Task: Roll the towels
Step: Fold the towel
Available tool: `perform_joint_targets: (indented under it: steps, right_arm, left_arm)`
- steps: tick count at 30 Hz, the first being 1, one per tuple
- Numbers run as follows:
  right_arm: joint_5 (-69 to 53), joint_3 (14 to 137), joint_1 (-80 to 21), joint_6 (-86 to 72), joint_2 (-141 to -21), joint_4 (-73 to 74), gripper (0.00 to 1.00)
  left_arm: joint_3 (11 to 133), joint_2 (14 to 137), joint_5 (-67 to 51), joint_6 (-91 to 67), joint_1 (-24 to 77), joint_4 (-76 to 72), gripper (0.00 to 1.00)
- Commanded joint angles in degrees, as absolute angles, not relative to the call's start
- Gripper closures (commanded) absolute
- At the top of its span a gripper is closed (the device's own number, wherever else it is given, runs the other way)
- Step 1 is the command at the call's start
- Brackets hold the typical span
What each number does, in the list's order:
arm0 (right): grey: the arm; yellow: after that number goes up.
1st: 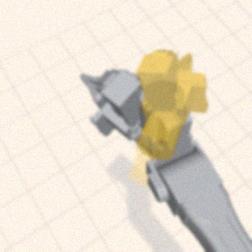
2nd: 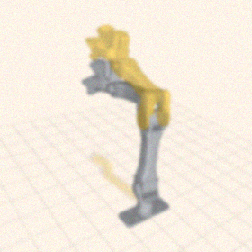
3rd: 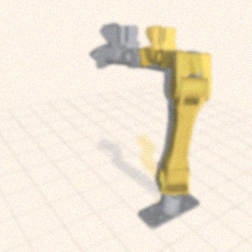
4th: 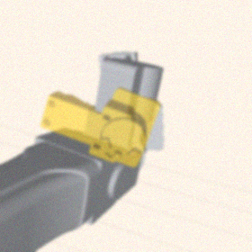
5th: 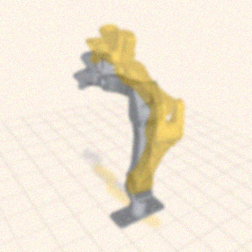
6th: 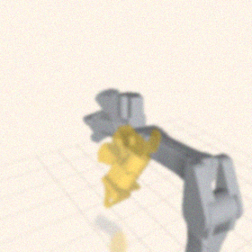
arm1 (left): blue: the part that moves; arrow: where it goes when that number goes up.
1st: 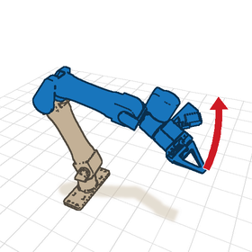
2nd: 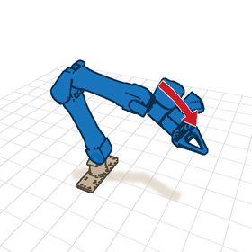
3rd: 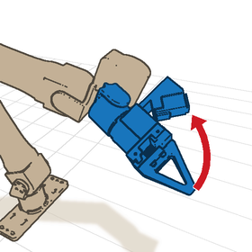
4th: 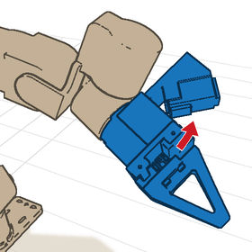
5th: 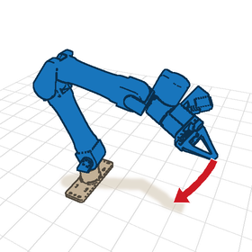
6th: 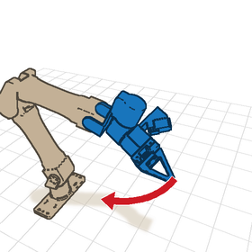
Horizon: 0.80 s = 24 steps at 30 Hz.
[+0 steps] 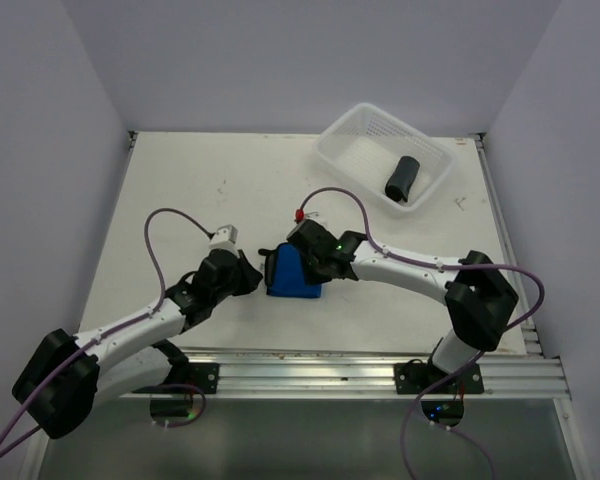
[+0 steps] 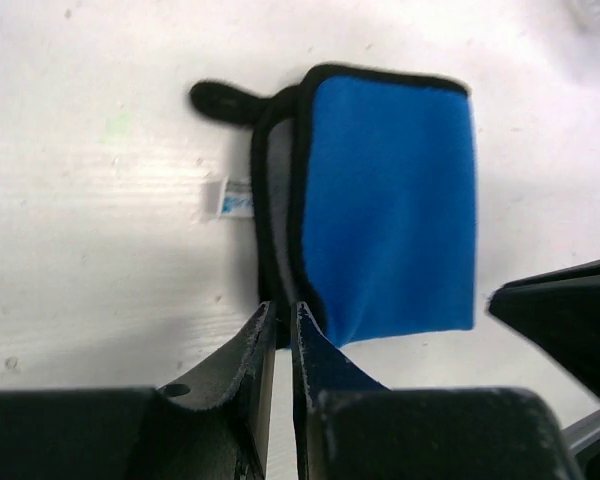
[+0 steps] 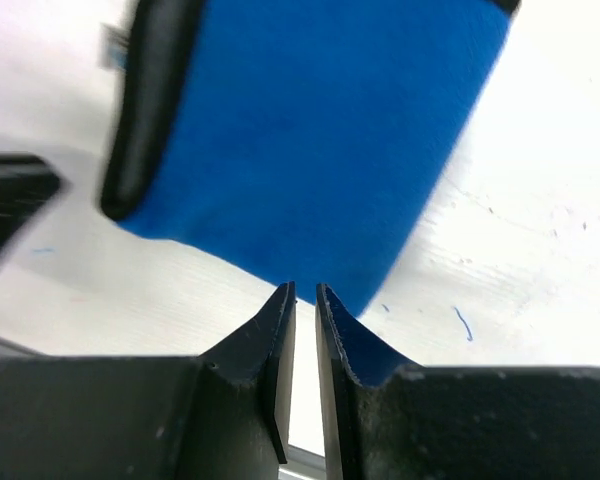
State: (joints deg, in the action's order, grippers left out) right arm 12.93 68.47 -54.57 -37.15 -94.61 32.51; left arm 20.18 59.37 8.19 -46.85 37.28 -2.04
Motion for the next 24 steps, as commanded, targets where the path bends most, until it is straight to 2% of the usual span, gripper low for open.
perform_joint_targets:
  steps: [1,6,19,24]
  right_arm:
    - [14.94,65.75,-54.05,-38.67,-92.72,30.24,0.83]
    - [13.62,63.90,-53.61,-39.37,-94.30,27.95,0.85]
    - [11.07,58.09,-53.44,-42.10,-97.47,23.37,0.85]
    - [12.30,62.22,-53.44,-40.61,-95.89,27.41,0.80]
  left_arm:
    - [25.31,58.01,9.06,-44.83,37.35,-0.26,0.85]
    - [28.21,60.99,5.81,-44.03,37.27,-4.38,0.85]
    - [24.87,68.47,2.37,-45.35,39.46,-14.15,0.86]
    - [23.64,68.12,3.16,-45.53,40.17,-14.15,0.86]
